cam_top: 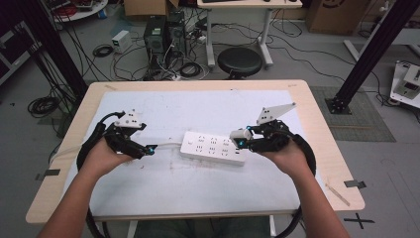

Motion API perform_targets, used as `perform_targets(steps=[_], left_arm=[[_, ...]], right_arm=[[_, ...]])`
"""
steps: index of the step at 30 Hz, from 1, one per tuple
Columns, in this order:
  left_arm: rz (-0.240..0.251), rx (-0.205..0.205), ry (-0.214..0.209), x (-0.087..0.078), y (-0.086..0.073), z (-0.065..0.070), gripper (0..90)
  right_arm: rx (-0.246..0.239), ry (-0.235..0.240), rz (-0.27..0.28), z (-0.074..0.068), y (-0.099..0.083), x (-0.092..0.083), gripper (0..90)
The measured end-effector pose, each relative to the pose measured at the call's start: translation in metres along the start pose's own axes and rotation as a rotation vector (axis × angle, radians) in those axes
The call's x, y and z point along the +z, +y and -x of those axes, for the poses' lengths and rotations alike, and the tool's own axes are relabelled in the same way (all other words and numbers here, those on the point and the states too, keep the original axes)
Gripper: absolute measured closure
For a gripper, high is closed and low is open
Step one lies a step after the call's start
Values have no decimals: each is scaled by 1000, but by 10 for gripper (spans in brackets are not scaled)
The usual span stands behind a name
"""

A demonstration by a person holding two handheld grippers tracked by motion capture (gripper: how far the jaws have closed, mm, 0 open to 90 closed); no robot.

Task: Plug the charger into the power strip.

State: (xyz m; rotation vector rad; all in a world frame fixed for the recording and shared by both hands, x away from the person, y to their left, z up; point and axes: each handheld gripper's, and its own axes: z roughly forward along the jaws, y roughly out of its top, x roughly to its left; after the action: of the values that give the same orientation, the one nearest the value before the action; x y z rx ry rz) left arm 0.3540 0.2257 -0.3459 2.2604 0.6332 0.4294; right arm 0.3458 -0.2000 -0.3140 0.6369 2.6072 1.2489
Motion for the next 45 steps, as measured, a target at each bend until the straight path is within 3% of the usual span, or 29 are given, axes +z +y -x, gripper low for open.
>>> perform_targets(steps=[4,8,13,16,21,26,29,45], left_arm=[[11,-3,-2,0,-3,-1,167],[22,-8,-4,-1,-8,-1,167],[14,-6,-8,0,-13,0,166],[17,-10,-11,0,-14,1,166],[12,0,-13,-1,-14,1,166],[16,-2,-14,-3,-15,3,166],[16,19,2,-5,-15,3,168],[21,1,5,-2,-15,2,168]], right_arm=[[-38,-9,-13,1,5,4,633],[-85,-97,-34,1,10,11,634],[-123,-174,-155,4,15,21,634],[-154,-181,-228,7,20,26,634],[-199,-148,-304,13,28,32,634],[-219,-70,-395,24,39,46,634],[-234,-31,-407,27,42,54,633],[-292,116,-492,41,51,91,633]])
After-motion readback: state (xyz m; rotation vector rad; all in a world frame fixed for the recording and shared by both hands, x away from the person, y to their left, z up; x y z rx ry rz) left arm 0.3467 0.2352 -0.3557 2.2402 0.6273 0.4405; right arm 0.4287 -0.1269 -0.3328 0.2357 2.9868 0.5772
